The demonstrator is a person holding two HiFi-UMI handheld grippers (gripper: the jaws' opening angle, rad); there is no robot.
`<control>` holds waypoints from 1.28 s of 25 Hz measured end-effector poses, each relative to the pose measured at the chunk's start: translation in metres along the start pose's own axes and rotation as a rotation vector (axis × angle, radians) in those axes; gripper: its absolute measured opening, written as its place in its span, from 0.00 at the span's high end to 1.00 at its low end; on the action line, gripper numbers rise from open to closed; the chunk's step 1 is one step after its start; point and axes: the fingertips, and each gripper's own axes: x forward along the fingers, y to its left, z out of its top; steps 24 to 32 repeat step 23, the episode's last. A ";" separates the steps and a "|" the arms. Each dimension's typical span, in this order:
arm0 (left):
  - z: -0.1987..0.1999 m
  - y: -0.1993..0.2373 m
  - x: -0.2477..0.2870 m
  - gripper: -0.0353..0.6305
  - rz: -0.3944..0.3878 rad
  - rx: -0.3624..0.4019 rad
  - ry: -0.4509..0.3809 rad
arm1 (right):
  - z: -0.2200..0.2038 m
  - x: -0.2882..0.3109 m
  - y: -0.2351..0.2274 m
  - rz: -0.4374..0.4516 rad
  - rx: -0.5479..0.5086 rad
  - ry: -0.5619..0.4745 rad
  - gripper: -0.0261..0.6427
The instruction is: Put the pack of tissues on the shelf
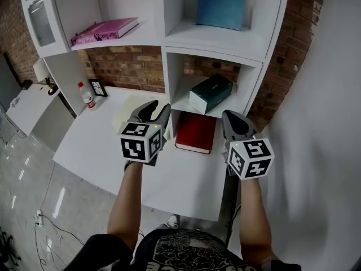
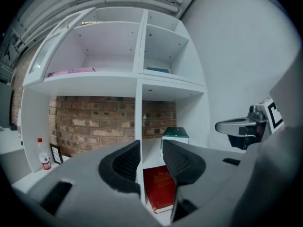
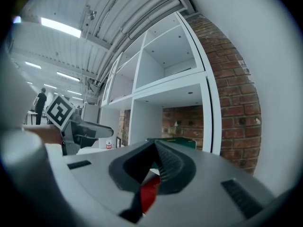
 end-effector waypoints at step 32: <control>-0.016 0.003 0.003 0.92 0.048 0.016 0.020 | -0.001 0.002 -0.002 0.004 0.007 -0.004 0.96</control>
